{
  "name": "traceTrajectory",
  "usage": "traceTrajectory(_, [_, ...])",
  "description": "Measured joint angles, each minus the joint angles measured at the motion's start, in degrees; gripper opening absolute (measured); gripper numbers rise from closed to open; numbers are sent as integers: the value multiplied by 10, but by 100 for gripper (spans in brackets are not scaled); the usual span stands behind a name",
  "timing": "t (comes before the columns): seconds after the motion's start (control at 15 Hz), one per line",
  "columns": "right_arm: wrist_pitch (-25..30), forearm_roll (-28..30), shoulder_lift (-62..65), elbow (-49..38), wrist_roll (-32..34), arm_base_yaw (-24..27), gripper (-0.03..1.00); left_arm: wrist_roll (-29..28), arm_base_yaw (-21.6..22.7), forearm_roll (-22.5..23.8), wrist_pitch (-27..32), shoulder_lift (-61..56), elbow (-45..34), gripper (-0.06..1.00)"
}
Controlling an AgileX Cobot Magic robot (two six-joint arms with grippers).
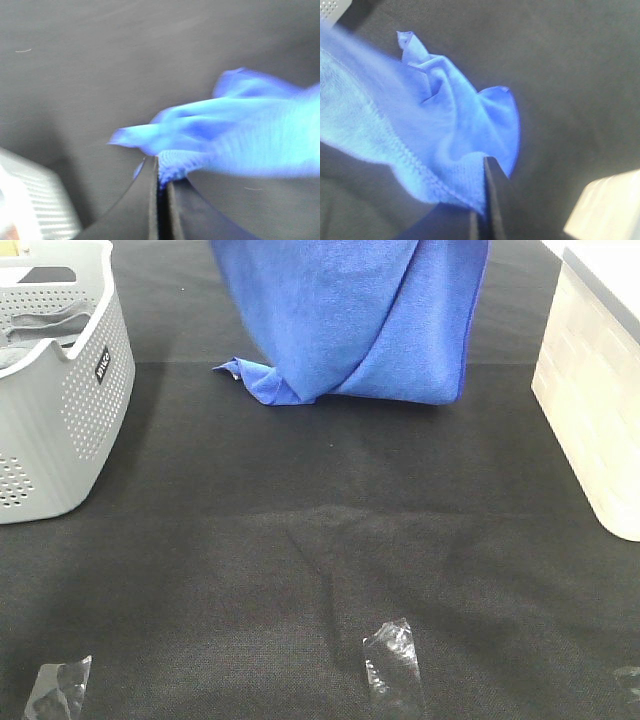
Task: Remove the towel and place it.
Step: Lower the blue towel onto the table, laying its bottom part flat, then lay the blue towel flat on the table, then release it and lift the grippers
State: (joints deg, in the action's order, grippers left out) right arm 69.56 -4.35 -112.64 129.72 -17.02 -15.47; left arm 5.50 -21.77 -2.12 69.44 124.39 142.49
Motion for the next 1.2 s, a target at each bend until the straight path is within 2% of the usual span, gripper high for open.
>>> traceTrajectory(0.13, [3,-27,45,-68,7,0,3,-2,0,-2,3,-89,-147,0])
traceTrajectory(0.2, [3,-29,58,-84,11,0,3,-2,0,-5,3,-109,-176,0])
traceTrajectory(0.53, [5,-42,211,-287,30,-1,3,19,-9,-87,2,-285,-416,0])
traceTrajectory(0.73, [5,-48,287,-387,34,-1,3,19,-31,-97,1,-355,-511,0])
traceTrajectory(0.93, [5,-62,352,-467,64,-2,3,-6,-51,-102,-5,-427,-578,0])
traceTrajectory(1.2, [4,-90,430,-562,98,-6,3,-33,-53,-131,-13,-515,-688,0])
